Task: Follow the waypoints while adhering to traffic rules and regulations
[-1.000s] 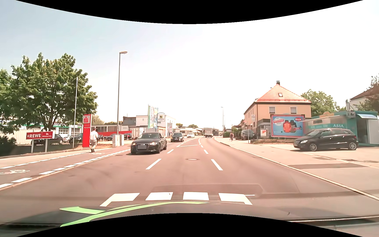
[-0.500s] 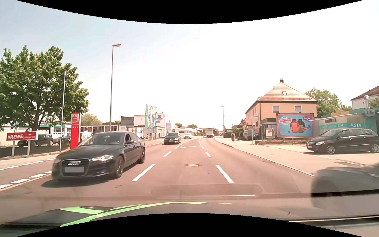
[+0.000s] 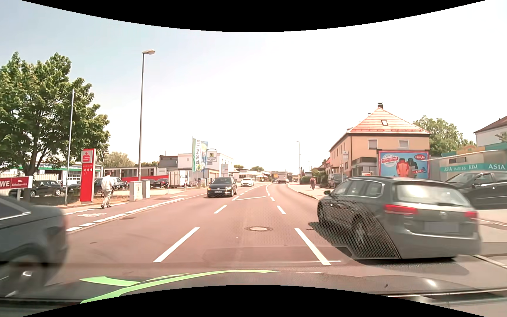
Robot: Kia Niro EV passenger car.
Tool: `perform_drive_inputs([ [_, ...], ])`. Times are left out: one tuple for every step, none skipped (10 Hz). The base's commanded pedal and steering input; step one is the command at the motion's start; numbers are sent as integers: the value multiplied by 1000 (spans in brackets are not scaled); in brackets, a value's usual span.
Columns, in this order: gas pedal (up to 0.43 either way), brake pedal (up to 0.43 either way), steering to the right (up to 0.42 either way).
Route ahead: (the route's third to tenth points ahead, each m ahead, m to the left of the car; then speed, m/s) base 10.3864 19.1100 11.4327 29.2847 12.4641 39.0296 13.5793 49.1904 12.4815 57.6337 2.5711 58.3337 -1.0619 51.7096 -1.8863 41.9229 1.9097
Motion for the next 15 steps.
perform_drive_inputs([
  [0,207,6],
  [0,201,6],
  [0,159,5],
  [0,134,5],
  [0,110,5],
  [0,110,4],
  [0,116,3],
  [0,116,3],
  [0,104,2],
  [0,91,3],
  [0,85,3],
  [0,85,2],
  [0,85,3],
  [0,91,2],
  [0,91,2],
])
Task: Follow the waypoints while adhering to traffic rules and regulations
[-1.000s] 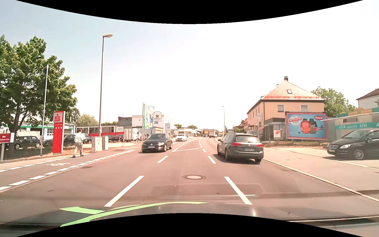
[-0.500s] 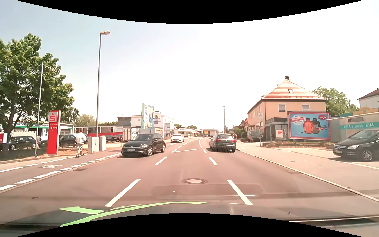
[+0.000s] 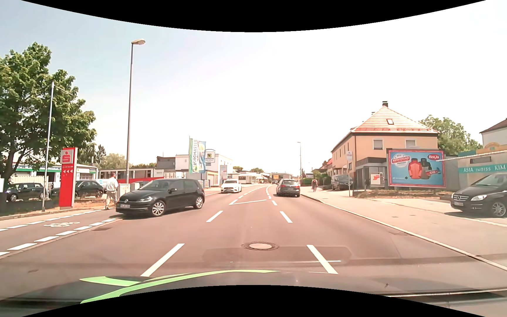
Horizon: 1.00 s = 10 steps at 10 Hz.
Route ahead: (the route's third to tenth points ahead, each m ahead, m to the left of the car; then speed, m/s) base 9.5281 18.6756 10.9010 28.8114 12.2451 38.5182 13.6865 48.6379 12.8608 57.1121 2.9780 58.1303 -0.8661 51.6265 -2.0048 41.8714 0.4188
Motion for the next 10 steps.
perform_drive_inputs([
  [0,73,2],
  [0,24,2],
  [0,0,2],
  [0,0,2],
  [0,0,2],
  [0,0,2],
  [0,0,1],
  [79,0,2],
  [98,0,2],
  [98,0,2],
])
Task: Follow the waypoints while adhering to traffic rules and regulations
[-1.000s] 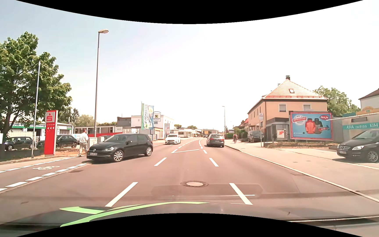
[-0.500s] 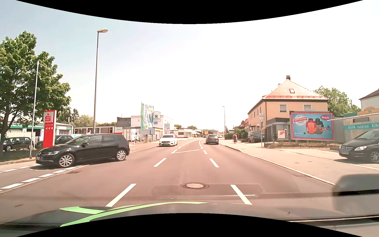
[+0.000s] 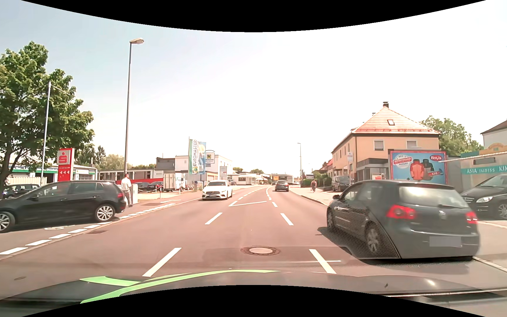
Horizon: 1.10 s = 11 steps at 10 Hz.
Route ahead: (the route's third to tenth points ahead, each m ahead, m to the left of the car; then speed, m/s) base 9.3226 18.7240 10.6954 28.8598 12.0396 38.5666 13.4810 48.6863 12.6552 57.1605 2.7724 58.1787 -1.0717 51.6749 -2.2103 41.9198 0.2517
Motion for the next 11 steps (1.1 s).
perform_drive_inputs([
  [110,0,1],
  [110,0,2],
  [98,0,2],
  [98,0,1],
  [98,0,2],
  [98,0,1],
  [98,0,2],
  [98,0,1],
  [98,0,2],
  [98,0,2],
  [98,0,2],
])
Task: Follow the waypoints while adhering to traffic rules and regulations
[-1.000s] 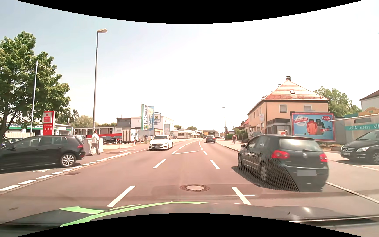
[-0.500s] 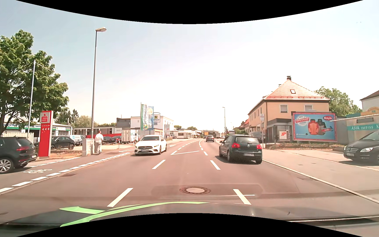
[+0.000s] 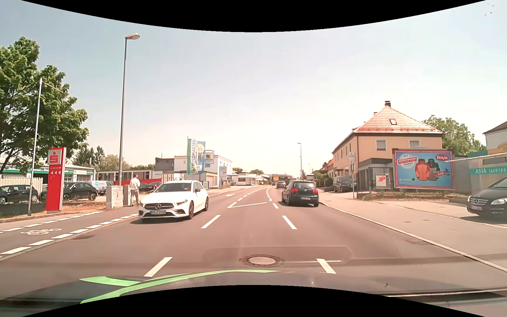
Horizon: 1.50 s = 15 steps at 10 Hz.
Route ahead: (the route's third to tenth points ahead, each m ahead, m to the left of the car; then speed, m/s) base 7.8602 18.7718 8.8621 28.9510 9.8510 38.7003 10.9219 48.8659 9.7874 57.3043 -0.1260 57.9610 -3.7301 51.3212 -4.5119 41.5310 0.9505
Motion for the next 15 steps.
perform_drive_inputs([
  [98,0,1],
  [98,0,0],
  [98,0,-3],
  [98,0,-9],
  [110,0,-17],
  [130,0,-34],
  [138,0,-55],
  [150,0,-87],
  [157,0,-123],
  [157,0,-160],
  [197,0,-211],
  [209,0,-257],
  [220,0,-299],
  [220,0,-346],
  [228,0,-387],
])
